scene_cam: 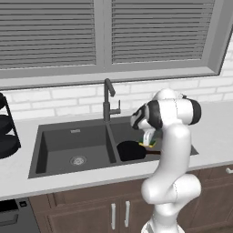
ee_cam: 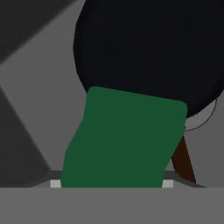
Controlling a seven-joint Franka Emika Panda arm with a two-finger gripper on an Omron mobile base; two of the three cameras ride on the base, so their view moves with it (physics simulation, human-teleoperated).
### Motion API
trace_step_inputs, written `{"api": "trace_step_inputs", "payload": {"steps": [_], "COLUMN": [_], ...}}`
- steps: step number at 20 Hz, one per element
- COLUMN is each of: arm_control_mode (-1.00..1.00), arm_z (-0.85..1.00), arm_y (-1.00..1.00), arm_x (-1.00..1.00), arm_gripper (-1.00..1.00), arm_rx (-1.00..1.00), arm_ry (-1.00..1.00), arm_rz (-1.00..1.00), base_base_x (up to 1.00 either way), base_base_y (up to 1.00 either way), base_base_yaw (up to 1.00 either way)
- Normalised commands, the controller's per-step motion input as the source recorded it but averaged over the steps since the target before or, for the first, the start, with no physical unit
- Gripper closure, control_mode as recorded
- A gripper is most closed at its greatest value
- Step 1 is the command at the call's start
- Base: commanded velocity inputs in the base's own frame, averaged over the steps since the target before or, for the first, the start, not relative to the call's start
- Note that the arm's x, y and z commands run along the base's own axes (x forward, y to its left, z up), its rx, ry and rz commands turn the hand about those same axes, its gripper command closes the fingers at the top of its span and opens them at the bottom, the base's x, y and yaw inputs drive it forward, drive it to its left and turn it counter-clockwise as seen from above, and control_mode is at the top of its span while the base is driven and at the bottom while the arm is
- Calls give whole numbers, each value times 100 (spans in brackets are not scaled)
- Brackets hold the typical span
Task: Pick the pan and sponge and place them into the sink. Then turn on the water.
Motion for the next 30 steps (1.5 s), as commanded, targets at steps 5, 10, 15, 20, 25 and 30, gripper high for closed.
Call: {"api": "trace_step_inputs", "payload": {"steps": [5, 10, 15, 20, 25, 30], "arm_control_mode": [-100, -100, -100, -100, -100, -100], "arm_z": [-45, -45, -40, -25, -1, -1], "arm_y": [0, 0, 0, 0, 0, 8], "arm_x": [44, 33, 17, 14, 0, 4], "arm_gripper": [100, 100, 100, 100, -100, -100], "arm_rx": [0, 0, 0, 4, 0, 0], "arm_ry": [0, 0, 0, 0, 0, 0], "arm_rz": [0, 0, 0, 0, 0, 0], "base_base_x": [0, 0, 0, 0, 0, 0], "base_base_y": [0, 0, 0, 0, 0, 0], "base_base_yaw": [0, 0, 0, 0, 0, 0]}}
